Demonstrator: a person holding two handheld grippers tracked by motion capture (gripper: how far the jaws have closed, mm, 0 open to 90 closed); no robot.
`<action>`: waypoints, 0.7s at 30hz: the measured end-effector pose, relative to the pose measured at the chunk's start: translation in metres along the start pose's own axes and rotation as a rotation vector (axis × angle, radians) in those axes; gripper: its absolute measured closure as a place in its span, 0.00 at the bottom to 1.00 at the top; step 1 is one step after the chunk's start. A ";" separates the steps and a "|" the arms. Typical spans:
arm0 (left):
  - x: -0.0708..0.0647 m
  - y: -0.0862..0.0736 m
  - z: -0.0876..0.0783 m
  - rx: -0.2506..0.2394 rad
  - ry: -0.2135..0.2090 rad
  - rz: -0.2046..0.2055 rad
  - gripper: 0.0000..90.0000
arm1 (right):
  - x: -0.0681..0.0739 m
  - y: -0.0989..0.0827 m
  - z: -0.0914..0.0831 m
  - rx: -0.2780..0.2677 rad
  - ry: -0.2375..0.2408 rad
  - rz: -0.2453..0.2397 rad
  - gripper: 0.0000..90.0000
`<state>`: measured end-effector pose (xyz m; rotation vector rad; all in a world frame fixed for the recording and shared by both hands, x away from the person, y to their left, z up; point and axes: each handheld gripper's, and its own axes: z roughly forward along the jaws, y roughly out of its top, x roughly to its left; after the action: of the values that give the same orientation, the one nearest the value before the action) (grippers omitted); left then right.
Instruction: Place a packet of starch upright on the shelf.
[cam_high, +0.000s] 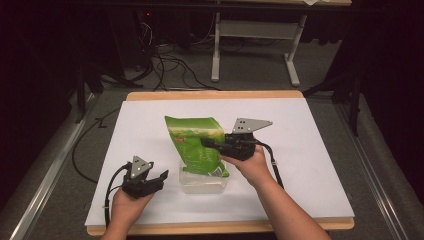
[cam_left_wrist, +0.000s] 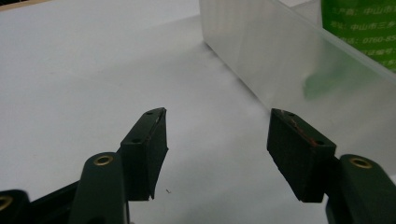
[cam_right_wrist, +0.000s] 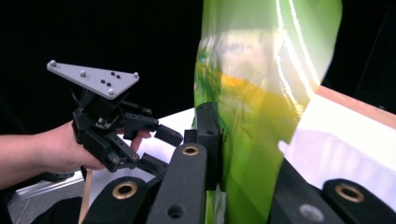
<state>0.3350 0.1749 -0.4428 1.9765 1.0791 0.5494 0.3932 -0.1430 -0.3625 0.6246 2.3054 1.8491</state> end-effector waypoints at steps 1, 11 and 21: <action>0.000 0.000 0.000 0.000 -0.001 -0.001 0.43 | 0.000 0.000 0.001 0.000 0.000 -0.002 0.99; -0.001 0.000 0.001 0.004 -0.002 0.001 0.43 | -0.001 -0.012 -0.004 -0.021 0.002 0.026 0.99; -0.001 0.000 0.001 0.008 -0.004 0.000 0.43 | -0.002 -0.024 -0.005 0.014 -0.023 0.031 0.99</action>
<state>0.3351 0.1734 -0.4440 1.9836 1.0805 0.5420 0.3879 -0.1521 -0.3848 0.6839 2.3094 1.8313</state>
